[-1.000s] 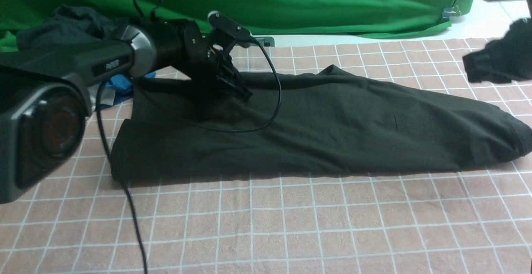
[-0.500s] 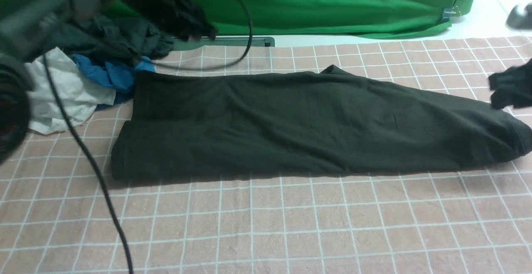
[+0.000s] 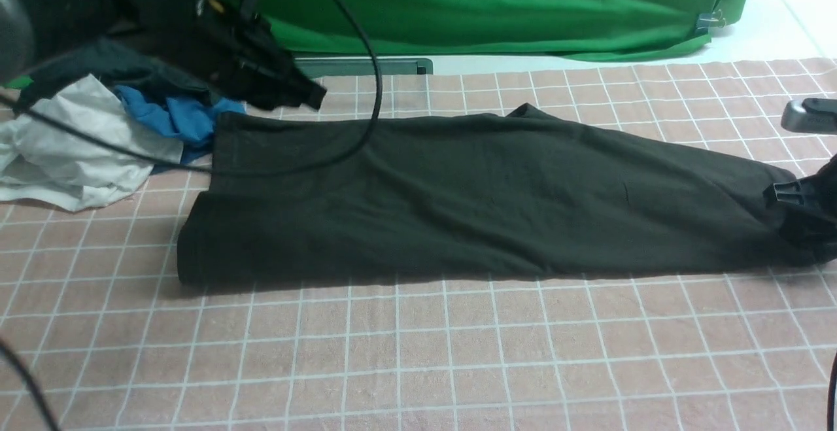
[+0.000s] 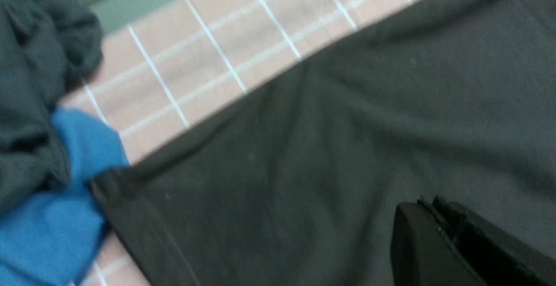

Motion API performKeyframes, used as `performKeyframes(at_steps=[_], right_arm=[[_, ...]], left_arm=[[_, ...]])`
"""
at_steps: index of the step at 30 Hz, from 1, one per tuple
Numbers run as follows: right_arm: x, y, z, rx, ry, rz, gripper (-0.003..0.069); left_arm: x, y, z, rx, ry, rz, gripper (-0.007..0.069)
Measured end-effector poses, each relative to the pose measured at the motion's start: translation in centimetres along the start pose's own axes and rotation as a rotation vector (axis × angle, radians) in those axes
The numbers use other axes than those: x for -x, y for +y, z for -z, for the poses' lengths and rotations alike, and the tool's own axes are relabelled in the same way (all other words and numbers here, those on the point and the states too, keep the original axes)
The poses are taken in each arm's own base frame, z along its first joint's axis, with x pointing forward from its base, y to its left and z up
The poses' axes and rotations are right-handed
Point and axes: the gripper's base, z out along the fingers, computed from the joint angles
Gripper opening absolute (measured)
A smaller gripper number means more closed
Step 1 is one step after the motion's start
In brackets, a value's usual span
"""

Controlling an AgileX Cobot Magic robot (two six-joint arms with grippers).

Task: Fold a long-sleeved shirt over a pink coffee tablecloth.
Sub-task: 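Pull the folded dark garment lengthwise by its ends to straighten it flat on the table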

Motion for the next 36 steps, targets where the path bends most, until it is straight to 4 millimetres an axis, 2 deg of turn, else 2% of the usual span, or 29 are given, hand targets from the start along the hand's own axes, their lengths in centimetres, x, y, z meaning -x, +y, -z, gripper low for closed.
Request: performKeyframes(at_steps=[2,5,7,9,11,13,15,17,19,22,27,28,29,32,36], right_arm=[[0.1,0.0,0.3,0.0,-0.001,-0.011,0.0217],[0.3,0.0,1.9,-0.011,-0.038,-0.024,0.0221],[0.7,0.0,3.9,-0.02,-0.108,-0.03,0.0237],[1.7,-0.3,6.2,-0.032,-0.203,-0.04,0.0307],[2.2,-0.6,6.7,-0.036,-0.226,-0.05,0.0375],[2.9,-0.9,6.2,-0.036,-0.222,-0.056,0.0485],[3.4,-1.0,5.5,-0.032,-0.207,-0.061,0.0524],[4.0,-1.1,4.2,-0.017,-0.165,-0.071,0.0556],[4.5,-1.2,3.4,-0.011,-0.144,-0.074,0.0563],[5.3,-1.3,1.8,-0.005,-0.1,-0.076,0.057],[5.3,-1.4,0.4,-0.002,-0.064,-0.077,0.0571],[5.3,-1.5,0.4,-0.002,-0.062,-0.077,0.0571],[5.3,-1.5,-0.2,0.0,-0.048,-0.079,0.0571],[5.2,-1.5,-1.1,0.003,-0.029,-0.081,0.0571],[5.3,-1.5,-1.3,0.006,-0.023,-0.08,0.055]], left_arm=[[-0.2,-0.1,0.3,-0.002,0.004,0.0,0.0017],[-0.1,-0.4,1.5,-0.007,-0.01,0.003,0.0017],[0.3,-0.7,2.9,-0.012,-0.051,-0.003,0.0017],[1.3,-2.0,5.5,-0.024,-0.129,-0.046,0.0017],[1.7,-3.1,7.1,-0.032,-0.176,-0.069,0.0017],[1.6,-5.0,8.9,-0.052,-0.226,-0.104,0.0017],[1.1,-6.0,9.6,-0.064,-0.241,-0.125,0.0017],[-0.2,-7.9,10.9,-0.093,-0.264,-0.156,0.0017],[-0.9,-8.6,11.6,-0.105,-0.277,-0.17,0.0017],[-4.0,-10.2,13.0,-0.138,-0.273,-0.193,0.0017],[-8.6,-10.8,14.8,-0.138,-0.285,-0.191,0.0017],[-8.6,-10.8,15.1,-0.136,-0.295,-0.191,0.0017],[-9.8,-10.9,15.9,-0.124,-0.329,-0.191,0.0017],[-11.5,-10.9,17.4,-0.091,-0.42,-0.186,0.0017],[-12.5,-10.8,19.2,-0.054,-0.532,-0.181,0.0017]])
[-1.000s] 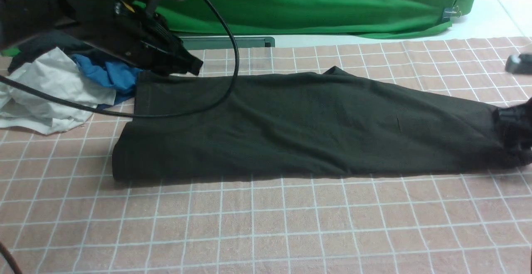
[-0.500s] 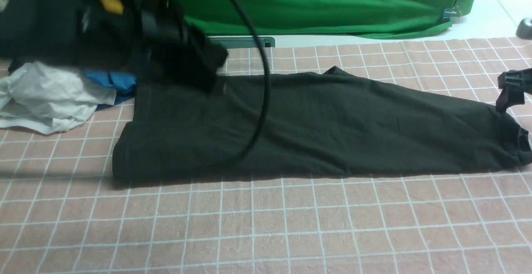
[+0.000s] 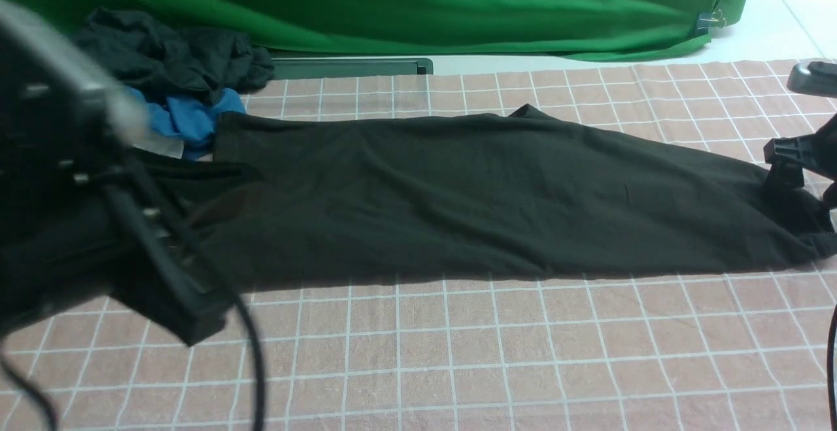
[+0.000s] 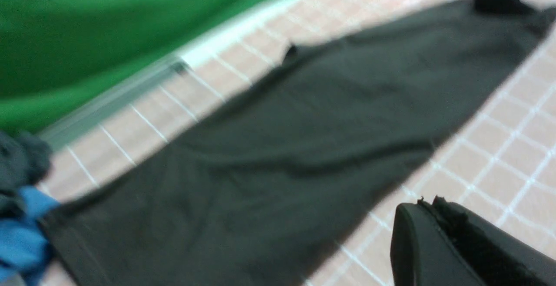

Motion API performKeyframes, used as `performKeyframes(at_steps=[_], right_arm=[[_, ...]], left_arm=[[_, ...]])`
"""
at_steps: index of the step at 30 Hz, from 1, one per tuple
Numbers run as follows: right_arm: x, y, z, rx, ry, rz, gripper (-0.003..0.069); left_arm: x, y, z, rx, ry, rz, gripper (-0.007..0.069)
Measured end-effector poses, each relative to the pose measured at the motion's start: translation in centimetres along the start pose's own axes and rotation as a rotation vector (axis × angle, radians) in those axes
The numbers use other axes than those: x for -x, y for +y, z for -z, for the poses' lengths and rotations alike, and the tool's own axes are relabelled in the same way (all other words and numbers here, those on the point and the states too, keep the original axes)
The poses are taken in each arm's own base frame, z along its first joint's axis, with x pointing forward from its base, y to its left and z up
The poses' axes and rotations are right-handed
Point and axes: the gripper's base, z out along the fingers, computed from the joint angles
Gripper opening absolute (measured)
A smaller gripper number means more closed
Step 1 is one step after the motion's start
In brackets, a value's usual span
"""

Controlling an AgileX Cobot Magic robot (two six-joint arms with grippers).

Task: Fold a long-sleeved shirt over a pink coffee tablecloth.
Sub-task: 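Pull the folded dark garment lengthwise by its ends to straighten it flat on the table, then fold the right end of the dark garment over onto its left end with the right gripper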

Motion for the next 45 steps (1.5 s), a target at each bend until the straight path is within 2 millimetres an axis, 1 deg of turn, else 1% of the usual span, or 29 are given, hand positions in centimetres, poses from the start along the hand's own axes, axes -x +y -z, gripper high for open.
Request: performKeyframes(at_steps=[3,5,7,8,9,10,11,13,18,22,25,45], right_arm=[[-0.1,0.0,-0.1,0.005,0.009,0.009,0.0474],[-0.2,0.1,-0.1,0.012,0.025,0.017,0.0368],[-0.3,0.2,0.0,0.017,0.034,0.033,0.0295],[-0.4,0.2,0.1,0.023,0.041,0.047,0.0227],[-0.4,0.2,0.0,0.024,0.043,0.053,0.0204],[-0.4,0.3,0.4,0.024,0.041,0.068,0.0129],[-0.4,0.3,0.8,0.018,0.043,0.077,0.0099],[-0.4,0.2,1.8,0.004,0.029,0.096,0.0094],[-0.2,-0.4,6.3,-0.026,-0.065,0.108,0.0094],[-0.3,-0.7,8.5,-0.042,-0.114,0.108,0.0094],[-0.4,-0.5,8.9,-0.039,-0.119,0.11,0.0094],[-0.5,-0.4,8.9,-0.031,-0.103,0.089,0.0094]], left_arm=[[0.4,0.0,1.1,0.023,-0.061,-0.005,0.0017],[0.5,0.0,1.3,0.026,-0.067,-0.01,0.0017],[0.5,0.0,1.3,0.028,-0.066,-0.015,0.0017],[0.4,0.1,1.2,0.03,-0.063,-0.021,0.0017],[0.4,0.1,1.2,0.03,-0.061,-0.023,0.0017],[0.4,0.1,1.2,0.034,-0.06,-0.031,0.0017],[0.4,0.1,1.2,0.036,-0.058,-0.038,0.0017],[0.4,0.1,1.2,0.041,-0.055,-0.048,0.0017],[0.2,0.1,1.2,0.035,-0.044,-0.051,0.0017],[0.2,0.1,1.2,0.034,-0.042,-0.051,0.0017],[0.2,0.1,1.2,0.034,-0.042,-0.051,0.0017],[-0.1,0.0,1.1,0.03,-0.03,-0.05,0.0017]])
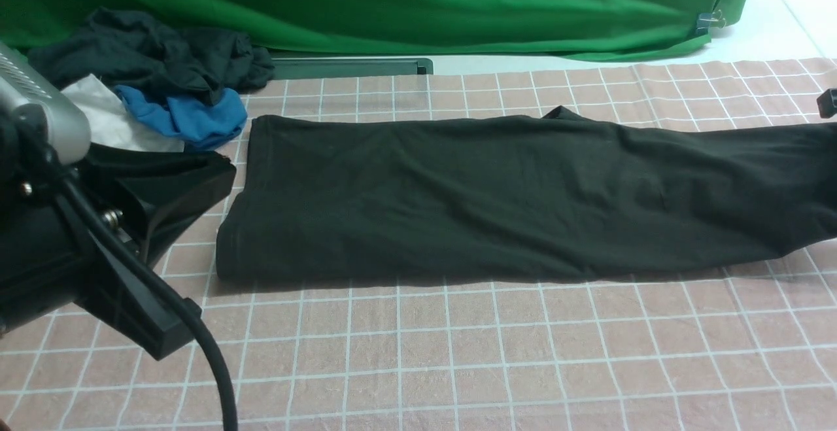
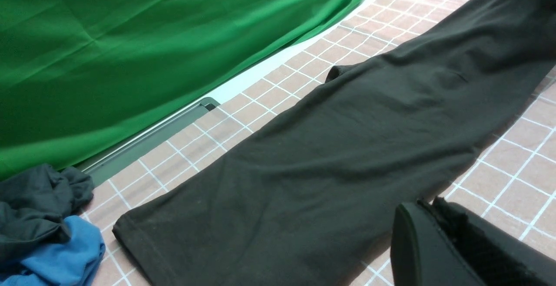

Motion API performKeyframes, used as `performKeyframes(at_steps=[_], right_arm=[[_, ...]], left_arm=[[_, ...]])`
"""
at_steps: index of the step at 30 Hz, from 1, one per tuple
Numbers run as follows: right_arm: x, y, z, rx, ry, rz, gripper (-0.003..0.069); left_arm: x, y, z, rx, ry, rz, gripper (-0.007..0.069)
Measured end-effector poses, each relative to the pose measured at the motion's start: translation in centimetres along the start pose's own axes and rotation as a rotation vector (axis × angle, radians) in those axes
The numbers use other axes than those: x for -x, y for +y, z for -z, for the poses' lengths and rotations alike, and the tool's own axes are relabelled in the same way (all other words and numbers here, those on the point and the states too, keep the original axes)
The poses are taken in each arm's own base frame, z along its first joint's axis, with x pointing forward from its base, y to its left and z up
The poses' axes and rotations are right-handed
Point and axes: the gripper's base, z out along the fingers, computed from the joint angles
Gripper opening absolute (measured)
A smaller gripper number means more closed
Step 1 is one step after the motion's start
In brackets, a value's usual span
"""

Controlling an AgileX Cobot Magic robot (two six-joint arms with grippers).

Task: Fold a long-sleeved shirt over a pink coffee tablecloth.
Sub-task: 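Fold the right end of the dark garment over onto its left end with the right gripper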

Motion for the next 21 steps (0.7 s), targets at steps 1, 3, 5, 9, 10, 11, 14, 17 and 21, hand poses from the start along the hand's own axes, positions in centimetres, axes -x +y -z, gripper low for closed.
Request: performKeyframes(at_steps=[1,3,5,9,10,11,14,17,21], right_arm=[[0.0,0.0,0.0,0.0,0.0,0.0,0.0094],[0.0,0.0,0.0,0.0,0.0,0.0,0.0094],[0.0,0.0,0.0,0.0,0.0,0.0,0.0094],[0.0,0.0,0.0,0.0,0.0,0.0,0.0094],[0.0,0.0,0.0,0.0,0.0,0.0,0.0094],[0.0,0.0,0.0,0.0,0.0,0.0,0.0094],[0.0,0.0,0.0,0.0,0.0,-0.001,0.0094],[0.0,0.0,0.0,0.0,0.0,-0.001,0.0094],[0.0,0.0,0.0,0.0,0.0,-0.001,0.0094]], left_arm=[[0.0,0.0,0.0,0.0,0.0,0.0,0.0017],[0.0,0.0,0.0,-0.001,0.001,0.0,0.0017],[0.0,0.0,0.0,0.0,0.0,0.0,0.0017],[0.4,0.2,0.0,0.023,-0.04,0.002,0.0017],[0.5,0.3,0.0,0.031,-0.056,0.007,0.0017],[0.7,0.4,0.0,0.043,-0.081,0.014,0.0017],[1.4,0.7,0.1,0.072,-0.152,0.048,0.0017],[1.8,0.8,0.2,0.086,-0.198,0.066,0.0017],[1.9,0.5,0.1,0.057,-0.204,0.068,0.0017]])
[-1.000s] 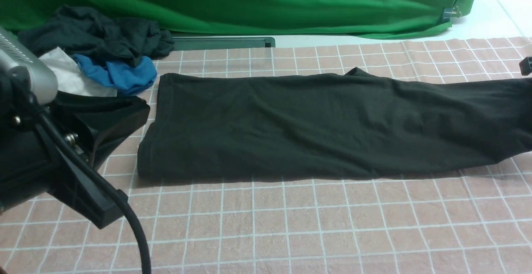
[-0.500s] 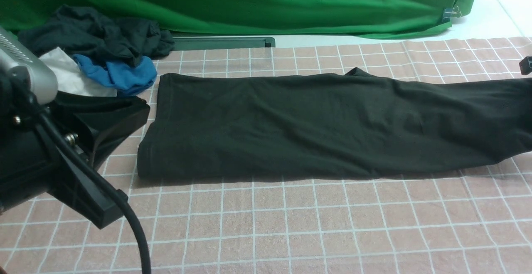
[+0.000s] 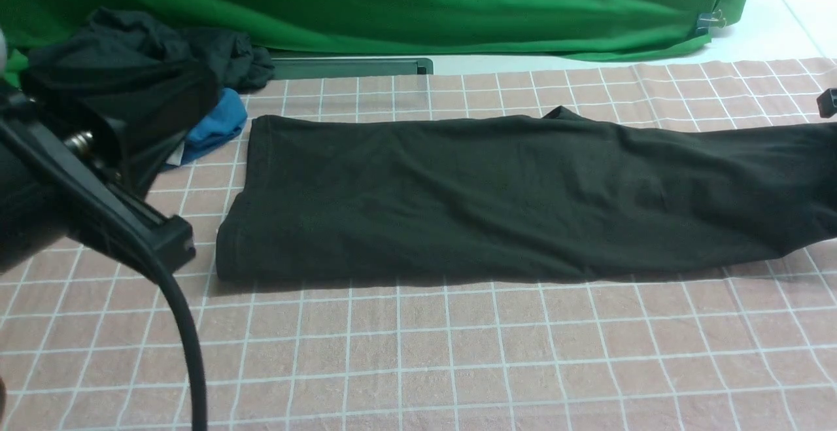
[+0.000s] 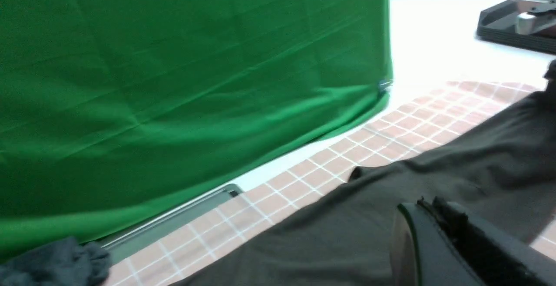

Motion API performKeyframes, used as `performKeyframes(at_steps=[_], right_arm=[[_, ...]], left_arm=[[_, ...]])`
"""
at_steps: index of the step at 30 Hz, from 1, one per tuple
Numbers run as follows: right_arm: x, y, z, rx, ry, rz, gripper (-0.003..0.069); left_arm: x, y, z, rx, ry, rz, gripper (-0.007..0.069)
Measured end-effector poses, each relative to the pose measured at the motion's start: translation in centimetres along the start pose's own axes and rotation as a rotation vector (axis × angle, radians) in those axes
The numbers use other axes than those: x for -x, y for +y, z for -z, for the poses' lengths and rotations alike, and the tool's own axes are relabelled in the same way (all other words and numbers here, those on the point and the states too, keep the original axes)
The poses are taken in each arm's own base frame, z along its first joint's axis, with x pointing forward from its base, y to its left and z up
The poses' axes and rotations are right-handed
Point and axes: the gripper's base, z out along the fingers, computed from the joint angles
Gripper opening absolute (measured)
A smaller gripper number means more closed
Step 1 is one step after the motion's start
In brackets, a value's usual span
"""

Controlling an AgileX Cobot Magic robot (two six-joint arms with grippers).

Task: Fold a long-sleeved shirt over a pink coffee tablecloth.
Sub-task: 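Fold the right end of the dark garment over onto its left end with the right gripper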

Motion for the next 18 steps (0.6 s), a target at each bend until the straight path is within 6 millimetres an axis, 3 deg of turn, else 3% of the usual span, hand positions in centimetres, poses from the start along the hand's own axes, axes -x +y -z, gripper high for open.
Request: performKeyframes(at_steps=[18], right_arm=[[-0.09,0.57,0.46,0.059,0.003,-0.019,0.0094]], left_arm=[[-0.63,-0.7,-0.36,-0.067,0.065,-0.051,0.0017]])
